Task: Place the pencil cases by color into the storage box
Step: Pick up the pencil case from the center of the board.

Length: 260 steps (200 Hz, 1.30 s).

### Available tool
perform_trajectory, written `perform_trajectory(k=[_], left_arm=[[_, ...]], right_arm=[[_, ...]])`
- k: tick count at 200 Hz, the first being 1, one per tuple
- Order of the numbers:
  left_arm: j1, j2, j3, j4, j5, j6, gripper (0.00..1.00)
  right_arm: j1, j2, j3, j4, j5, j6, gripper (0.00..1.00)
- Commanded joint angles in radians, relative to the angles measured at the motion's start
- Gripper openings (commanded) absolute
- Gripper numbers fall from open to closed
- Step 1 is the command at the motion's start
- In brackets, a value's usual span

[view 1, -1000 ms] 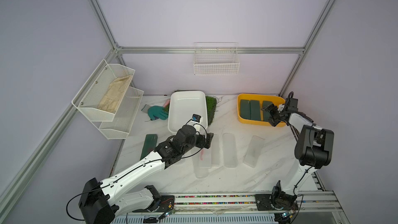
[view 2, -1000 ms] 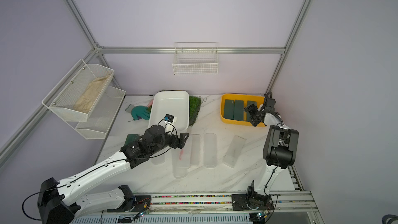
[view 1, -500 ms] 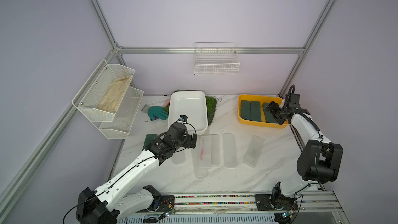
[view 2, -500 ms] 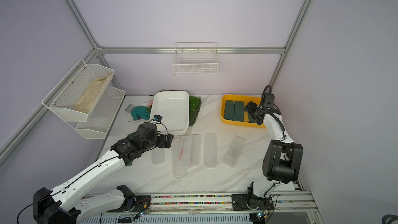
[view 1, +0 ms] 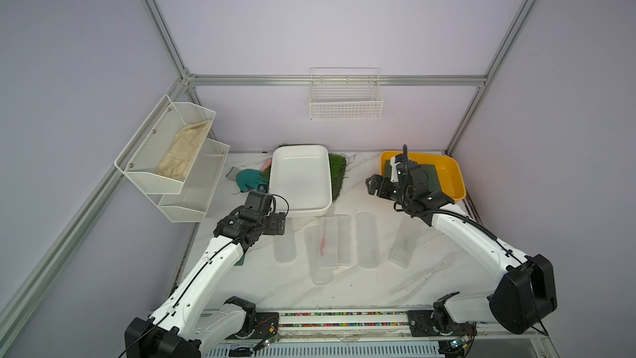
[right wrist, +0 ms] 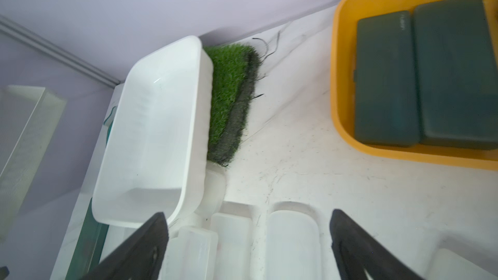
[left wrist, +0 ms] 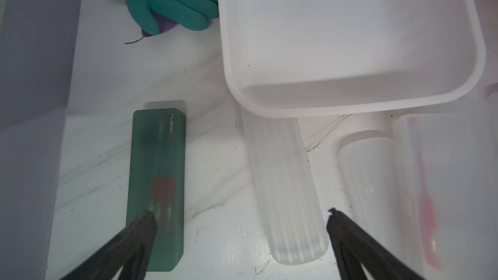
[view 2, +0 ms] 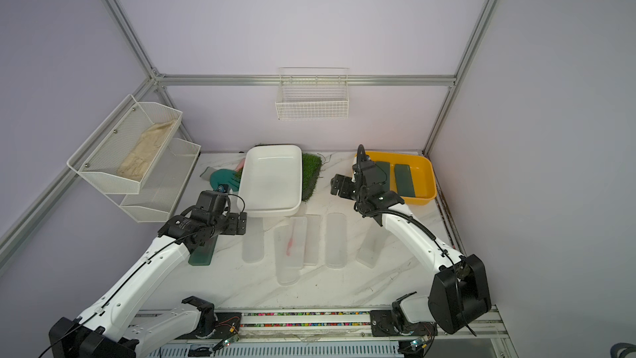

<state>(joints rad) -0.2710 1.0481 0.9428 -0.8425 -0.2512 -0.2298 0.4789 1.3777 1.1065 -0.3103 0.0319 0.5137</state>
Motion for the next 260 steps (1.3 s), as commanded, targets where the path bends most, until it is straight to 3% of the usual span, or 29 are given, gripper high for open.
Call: perform_trajectory(k=[1,36,87,121,162,260], left_arm=[[0.087,-0.022,0.014,-0.029,0.030,0.049,1.00],[0.271,0.059,0.019,-0.002,0.121,0.096,1.00],[0.345,0.232,0.078,0.062,0.156,0.153,1.00],[0.426,0.321,0.072,0.160,0.179,0.183,1.00],[0.456,0.427,0.065,0.261,0.212,0.295,1.00],[0.514,0.616,0.170,0.261,0.262,0.385,1.00]], right_arm=[[0.125,-0.020,-0.018,0.096,0.065,-0.008,0.96],[0.281,0.028,-0.055,0.195,0.071,0.000,0.97],[0.392,0.025,-0.151,0.344,0.065,-0.039,0.97],[0.411,-0.002,-0.217,0.438,0.057,-0.075,0.97],[0.418,-0.052,-0.271,0.507,0.053,-0.095,0.97],[0.420,-0.075,-0.337,0.574,0.042,-0.114,0.97]])
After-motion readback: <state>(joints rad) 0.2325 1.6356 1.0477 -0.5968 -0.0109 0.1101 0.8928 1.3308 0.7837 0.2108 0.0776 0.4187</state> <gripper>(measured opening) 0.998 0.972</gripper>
